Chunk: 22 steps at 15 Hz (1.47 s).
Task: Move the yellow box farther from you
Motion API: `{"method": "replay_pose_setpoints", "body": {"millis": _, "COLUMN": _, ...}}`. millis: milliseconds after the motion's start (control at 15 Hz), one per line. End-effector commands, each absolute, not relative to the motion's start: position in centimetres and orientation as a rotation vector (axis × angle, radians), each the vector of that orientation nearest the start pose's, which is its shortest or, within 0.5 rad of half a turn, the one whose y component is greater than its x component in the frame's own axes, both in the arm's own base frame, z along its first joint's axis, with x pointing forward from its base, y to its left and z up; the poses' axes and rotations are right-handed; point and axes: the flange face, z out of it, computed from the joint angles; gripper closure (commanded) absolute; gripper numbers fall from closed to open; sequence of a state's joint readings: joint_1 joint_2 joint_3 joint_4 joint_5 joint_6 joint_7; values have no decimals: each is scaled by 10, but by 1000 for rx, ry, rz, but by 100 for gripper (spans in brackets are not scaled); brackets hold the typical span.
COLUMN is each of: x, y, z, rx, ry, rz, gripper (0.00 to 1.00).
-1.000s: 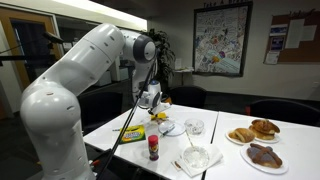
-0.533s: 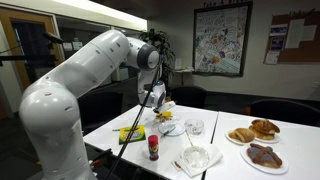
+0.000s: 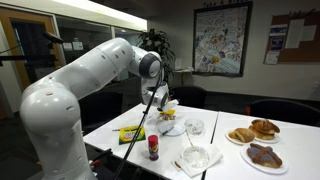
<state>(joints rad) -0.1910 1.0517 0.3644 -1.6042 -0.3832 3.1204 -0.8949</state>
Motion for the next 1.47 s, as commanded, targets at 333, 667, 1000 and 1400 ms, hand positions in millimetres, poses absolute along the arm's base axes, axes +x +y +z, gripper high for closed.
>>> {"method": "replay_pose_setpoints", "body": {"millis": 333, "x": 722, "y": 113, "z": 79, "rx": -2603, "ry": -1568, "rz": -977, "gripper": 100}}
{"method": "replay_pose_setpoints", "body": {"millis": 667, "x": 730, "y": 116, "z": 81, "rx": -2724, "ry": -1417, "rz": -989, "gripper": 100}}
{"method": "replay_pose_setpoints", "body": {"millis": 1000, "x": 727, "y": 134, "z": 96, "rx": -2732, "ry": -1400, "rz": -946, "gripper": 93}}
{"method": "replay_pose_setpoints", "body": {"millis": 1400, "x": 714, "y": 192, "z": 161, "rx": -2530, "ry": -1604, "rz": -684, "gripper": 38}}
